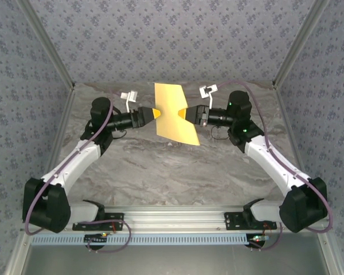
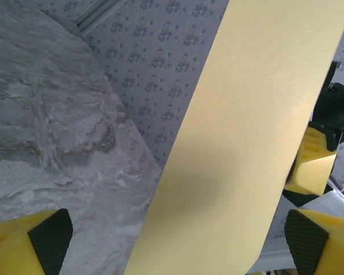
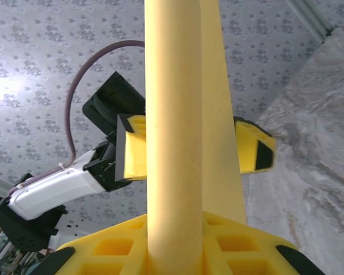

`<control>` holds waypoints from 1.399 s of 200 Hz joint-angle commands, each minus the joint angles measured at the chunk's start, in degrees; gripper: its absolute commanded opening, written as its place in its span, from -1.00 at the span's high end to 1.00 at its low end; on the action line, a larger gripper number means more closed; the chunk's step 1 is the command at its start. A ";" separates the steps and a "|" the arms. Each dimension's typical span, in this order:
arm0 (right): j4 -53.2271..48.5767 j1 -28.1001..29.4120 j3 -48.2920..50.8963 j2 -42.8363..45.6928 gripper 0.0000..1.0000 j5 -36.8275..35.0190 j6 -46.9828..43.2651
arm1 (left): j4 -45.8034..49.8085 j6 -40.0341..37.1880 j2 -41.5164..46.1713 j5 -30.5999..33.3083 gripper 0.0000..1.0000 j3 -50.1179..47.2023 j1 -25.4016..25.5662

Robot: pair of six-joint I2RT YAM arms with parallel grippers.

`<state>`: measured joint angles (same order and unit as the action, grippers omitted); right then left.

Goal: Fold a paper plane with a square sheet of paper (fold left side to right side)
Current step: Place a square sheet of paper at the center of the table, then first fold in half a square sheet of paper at the center of the table.

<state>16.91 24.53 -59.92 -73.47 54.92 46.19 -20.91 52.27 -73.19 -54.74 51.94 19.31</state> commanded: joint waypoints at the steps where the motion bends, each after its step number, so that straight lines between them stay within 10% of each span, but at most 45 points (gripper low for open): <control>1: 1.55 0.65 -2.74 0.96 0.55 0.28 2.19 | -6.78 2.12 1.35 -1.17 -0.94 1.80 0.54; 25: 0.03 0.30 -2.49 0.88 0.55 -0.64 1.80 | -10.29 3.54 2.29 -1.32 -0.74 1.45 1.29; 104: -13.43 -5.06 0.47 2.58 0.36 -5.12 -6.03 | -0.99 -2.96 3.05 1.71 0.81 0.01 1.87; 148: -31.81 -6.91 0.54 4.56 -0.31 -16.91 -20.52 | 6.11 -8.26 1.11 7.48 0.98 -5.68 1.83; 190: -36.19 -5.93 3.22 2.57 -0.46 -24.09 -25.46 | 4.37 -7.95 -4.71 13.63 1.00 -12.99 1.87; 280: -23.88 3.85 6.75 -18.10 0.48 -28.19 -17.31 | 9.58 -12.89 -14.18 18.44 1.00 -14.50 1.96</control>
<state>-10.85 26.44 -52.95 -86.87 29.32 25.96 -14.04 42.59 -87.46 -37.78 36.14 21.02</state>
